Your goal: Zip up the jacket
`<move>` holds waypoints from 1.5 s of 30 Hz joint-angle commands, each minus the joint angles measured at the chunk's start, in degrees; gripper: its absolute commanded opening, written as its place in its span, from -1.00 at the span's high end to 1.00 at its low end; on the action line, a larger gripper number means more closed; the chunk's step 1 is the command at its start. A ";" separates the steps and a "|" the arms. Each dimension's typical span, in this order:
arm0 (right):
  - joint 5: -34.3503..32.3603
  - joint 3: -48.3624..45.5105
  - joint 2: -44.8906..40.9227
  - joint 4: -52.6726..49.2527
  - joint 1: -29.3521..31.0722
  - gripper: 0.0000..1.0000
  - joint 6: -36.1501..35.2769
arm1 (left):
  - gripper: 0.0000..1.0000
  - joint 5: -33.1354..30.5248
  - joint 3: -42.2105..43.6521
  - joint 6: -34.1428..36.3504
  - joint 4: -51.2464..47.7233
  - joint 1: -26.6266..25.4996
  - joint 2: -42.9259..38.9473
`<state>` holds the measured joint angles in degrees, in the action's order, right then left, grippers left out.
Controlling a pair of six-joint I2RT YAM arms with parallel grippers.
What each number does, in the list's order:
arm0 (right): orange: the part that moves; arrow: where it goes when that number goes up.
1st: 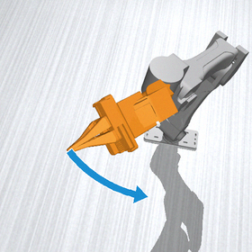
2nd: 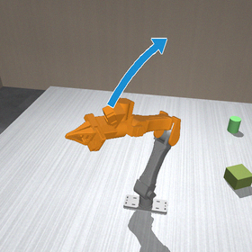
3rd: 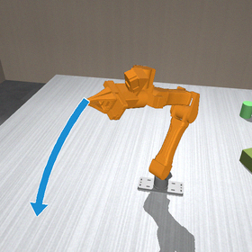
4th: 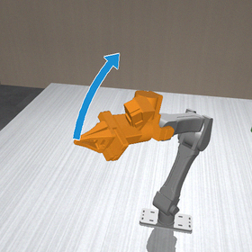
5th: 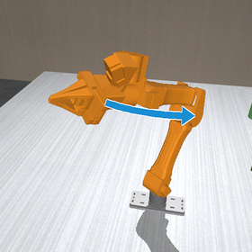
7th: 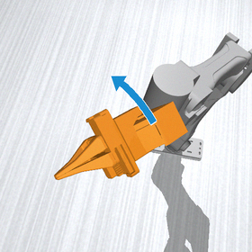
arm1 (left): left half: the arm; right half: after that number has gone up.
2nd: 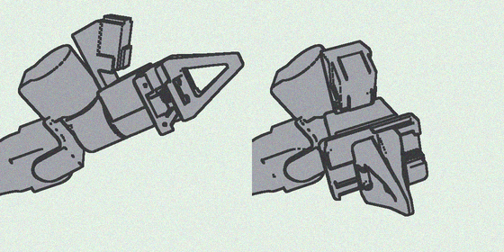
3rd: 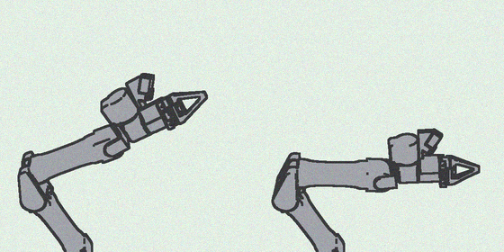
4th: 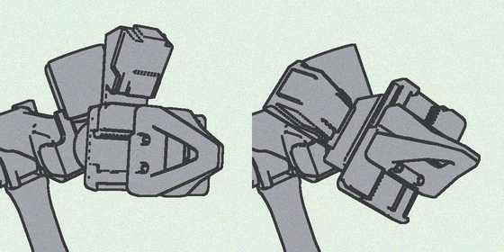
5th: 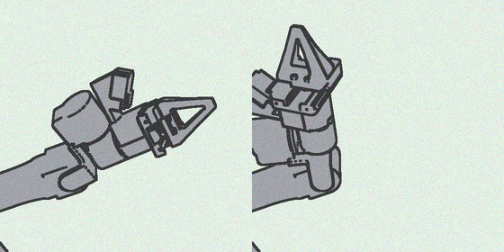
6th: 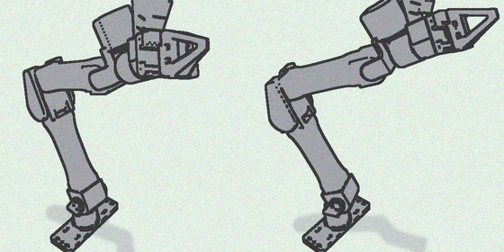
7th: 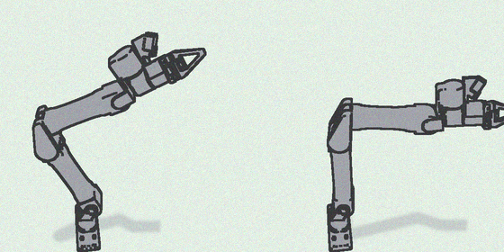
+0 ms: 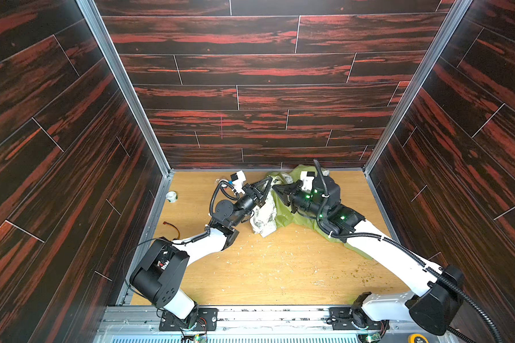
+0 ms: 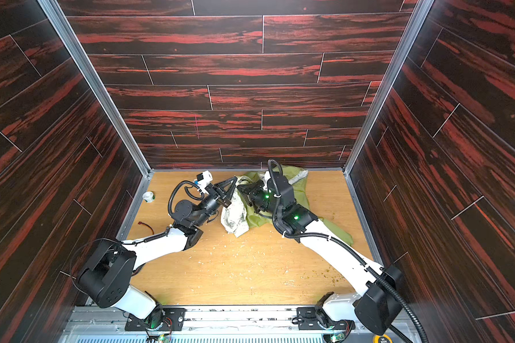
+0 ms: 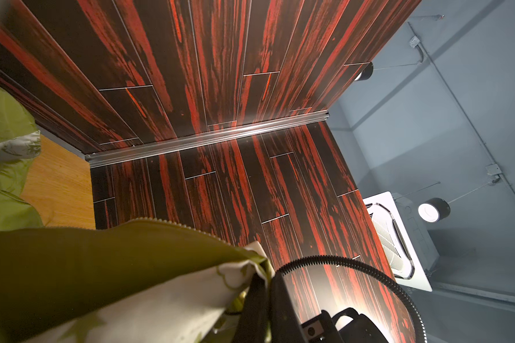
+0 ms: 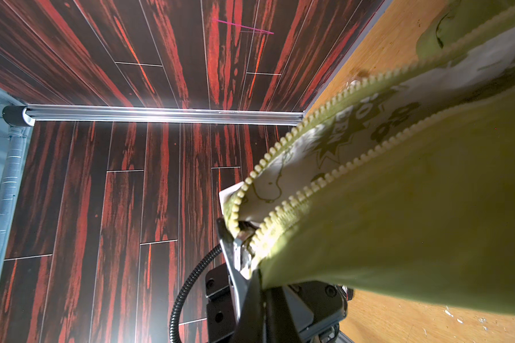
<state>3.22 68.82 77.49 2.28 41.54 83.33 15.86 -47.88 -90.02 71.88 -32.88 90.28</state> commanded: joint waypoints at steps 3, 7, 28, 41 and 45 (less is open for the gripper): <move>10.29 -0.39 2.02 4.27 4.34 1.00 0.15 | 1.00 6.41 -1.39 0.01 -1.51 -2.56 0.59; 10.16 -2.71 1.19 4.26 4.34 1.00 0.50 | 1.00 6.03 -1.22 0.23 -2.00 -2.54 -0.01; 8.49 -10.51 -11.93 -5.41 1.88 0.02 -4.32 | 1.00 5.41 -0.67 1.03 -2.64 -2.54 -1.41; 5.69 -24.49 -25.00 1.16 -5.61 0.09 2.49 | 1.00 6.12 -0.04 0.48 -2.57 -2.54 -2.52; 6.17 -29.16 -23.93 12.30 -6.32 0.12 5.54 | 1.00 6.40 0.96 0.20 -2.83 -2.59 -3.40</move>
<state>9.28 41.01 52.88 4.60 35.44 85.27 21.12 -47.66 -89.41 67.29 -35.42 90.24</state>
